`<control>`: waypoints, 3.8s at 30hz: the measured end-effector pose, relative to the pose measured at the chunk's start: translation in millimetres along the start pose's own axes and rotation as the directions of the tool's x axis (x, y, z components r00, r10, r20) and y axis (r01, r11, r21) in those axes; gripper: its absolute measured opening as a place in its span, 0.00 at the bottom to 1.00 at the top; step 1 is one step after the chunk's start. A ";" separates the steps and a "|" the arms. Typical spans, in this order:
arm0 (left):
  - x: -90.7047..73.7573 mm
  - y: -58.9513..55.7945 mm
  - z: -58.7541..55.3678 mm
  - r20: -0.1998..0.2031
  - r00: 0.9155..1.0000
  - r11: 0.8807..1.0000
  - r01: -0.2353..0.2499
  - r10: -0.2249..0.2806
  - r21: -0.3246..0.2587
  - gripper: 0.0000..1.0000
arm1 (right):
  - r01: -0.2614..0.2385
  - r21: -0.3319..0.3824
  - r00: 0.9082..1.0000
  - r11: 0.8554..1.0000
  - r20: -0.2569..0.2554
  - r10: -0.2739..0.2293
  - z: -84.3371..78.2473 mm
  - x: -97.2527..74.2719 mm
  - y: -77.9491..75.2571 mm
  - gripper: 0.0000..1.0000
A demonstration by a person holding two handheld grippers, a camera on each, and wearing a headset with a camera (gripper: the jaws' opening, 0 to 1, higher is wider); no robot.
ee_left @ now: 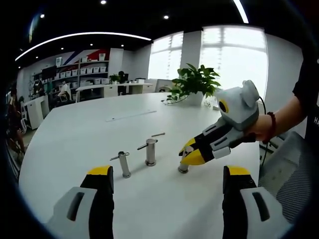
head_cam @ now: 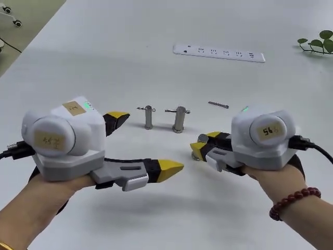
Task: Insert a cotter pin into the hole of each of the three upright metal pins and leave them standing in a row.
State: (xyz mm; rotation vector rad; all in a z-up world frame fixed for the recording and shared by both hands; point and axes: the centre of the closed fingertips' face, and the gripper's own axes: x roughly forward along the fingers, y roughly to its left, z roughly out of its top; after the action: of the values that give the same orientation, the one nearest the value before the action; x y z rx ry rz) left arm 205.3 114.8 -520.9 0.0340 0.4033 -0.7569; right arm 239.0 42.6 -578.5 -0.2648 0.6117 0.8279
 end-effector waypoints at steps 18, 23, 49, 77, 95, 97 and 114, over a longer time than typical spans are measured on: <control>-1.7 1.0 0.0 0.003 1.000 1.000 -0.004 0.004 0.002 0.90 | -0.055 0.009 0.998 0.998 0.018 0.055 3.9 -14.1 4.5 0.14; -1.7 -0.1 2.6 0.016 1.000 1.000 -0.001 0.001 -0.002 0.90 | -0.093 0.014 0.996 0.996 0.011 0.093 5.5 -19.8 4.0 0.14; -3.4 0.6 4.2 0.024 1.000 1.000 -0.009 0.009 0.006 0.93 | -0.129 -0.049 0.990 0.990 -0.069 0.125 36.5 -29.6 -43.6 0.16; -2.4 5.8 -0.9 0.002 1.000 1.000 -0.018 0.018 0.000 0.92 | -0.118 -0.139 0.965 0.983 -0.249 0.081 29.7 13.0 -128.8 0.15; -3.1 7.0 0.9 0.003 1.000 1.000 -0.022 0.022 0.000 0.91 | -0.167 -0.167 0.925 0.972 -0.368 0.095 12.9 36.4 -154.9 0.10; -2.8 7.0 0.6 0.001 1.000 1.000 -0.021 0.021 -0.001 0.91 | -0.175 -0.163 0.919 0.971 -0.381 0.102 10.6 37.1 -152.1 0.09; -1.3 7.6 0.7 -0.004 1.000 1.000 -0.021 0.021 -0.004 0.90 | -0.222 -0.190 0.875 0.956 -0.471 0.109 2.0 48.9 -158.8 0.03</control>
State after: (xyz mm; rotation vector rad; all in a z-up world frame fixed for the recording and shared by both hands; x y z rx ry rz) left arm 209.8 121.2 -520.6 0.0362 0.4080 -0.7354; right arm 384.9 -31.0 -608.4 -0.6480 0.9887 1.0184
